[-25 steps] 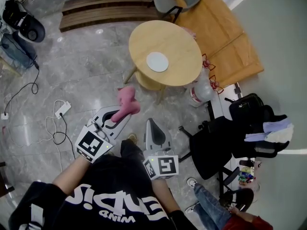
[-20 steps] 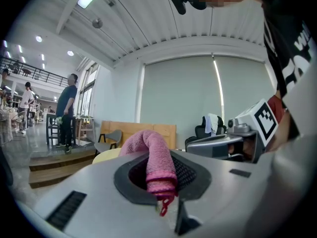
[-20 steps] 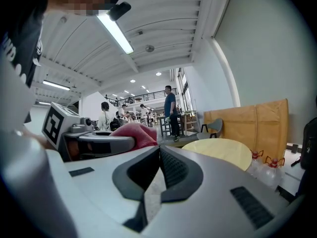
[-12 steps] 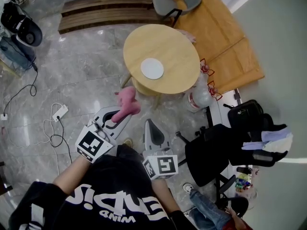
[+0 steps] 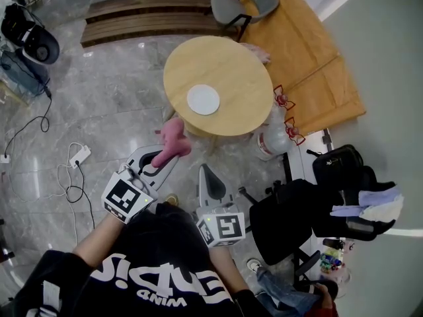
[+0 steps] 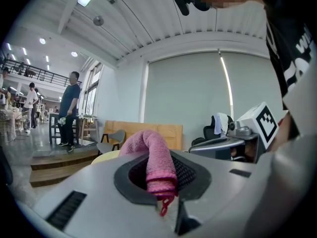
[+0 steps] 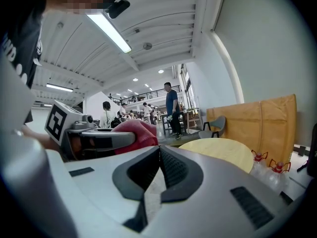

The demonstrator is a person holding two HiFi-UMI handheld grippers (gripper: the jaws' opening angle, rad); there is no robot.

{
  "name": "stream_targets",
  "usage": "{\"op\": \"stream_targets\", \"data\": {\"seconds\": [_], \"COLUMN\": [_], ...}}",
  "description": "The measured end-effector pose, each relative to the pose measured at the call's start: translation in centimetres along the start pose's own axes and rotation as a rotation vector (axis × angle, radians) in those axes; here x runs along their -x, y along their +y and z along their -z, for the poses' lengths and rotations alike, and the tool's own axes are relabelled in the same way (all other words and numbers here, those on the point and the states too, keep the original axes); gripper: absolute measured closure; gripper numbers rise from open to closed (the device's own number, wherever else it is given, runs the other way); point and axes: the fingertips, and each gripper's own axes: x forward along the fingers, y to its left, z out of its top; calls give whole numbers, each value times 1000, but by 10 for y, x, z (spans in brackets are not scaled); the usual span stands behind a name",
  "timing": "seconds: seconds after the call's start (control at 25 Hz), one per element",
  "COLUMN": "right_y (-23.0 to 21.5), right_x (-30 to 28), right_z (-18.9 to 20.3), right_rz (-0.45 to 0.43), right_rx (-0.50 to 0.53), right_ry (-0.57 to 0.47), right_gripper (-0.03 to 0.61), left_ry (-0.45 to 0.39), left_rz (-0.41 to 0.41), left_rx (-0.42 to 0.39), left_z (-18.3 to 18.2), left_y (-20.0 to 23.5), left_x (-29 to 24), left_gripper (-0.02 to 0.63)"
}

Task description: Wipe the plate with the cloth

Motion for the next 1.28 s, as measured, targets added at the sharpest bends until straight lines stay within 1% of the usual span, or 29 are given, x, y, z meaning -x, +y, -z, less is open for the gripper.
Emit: {"op": "stream_targets", "data": {"seconds": [0.08,0.24,0.36,0.52,0.76,0.96,1.12,1.2,1.28], "right_y": [-7,-19,-28,-34,-44,-60,-79,-88,-95], "right_x": [-1,-6,-10,-15,-25,-31,-41,-45,-52], "right_z": [1,3,2,-1,0,0,-3,-4,-4], "right_rz": [-7,-23,-40,-52,-61,-36,-10,0,8], "right_rx": [0,-12,-9,-5,-6,-11,-1,2,0], "right_ry": [5,8,11,3,14,17,13,12,15], "right_gripper": [555,555,555,555,555,555,555,555,555], "left_ry": [-4,8,0,-8,-9,7,1,-6,2], "left_rz": [-11,-28,-39,-52,-68,-75,-62,-50,-48], "left_rx": [-18,-3,-25,-36,-26,-23,-7,-14,-9], "left_z": [2,1,2,-2,-3,1,-8,-7,-11], "left_y": [2,3,5,7,18,32,42,46,51], "left_x": [-7,-17,-25,-31,-39,-53,-73,-84,-93], "left_gripper": [566,566,566,566,566,566,566,566,566]}}
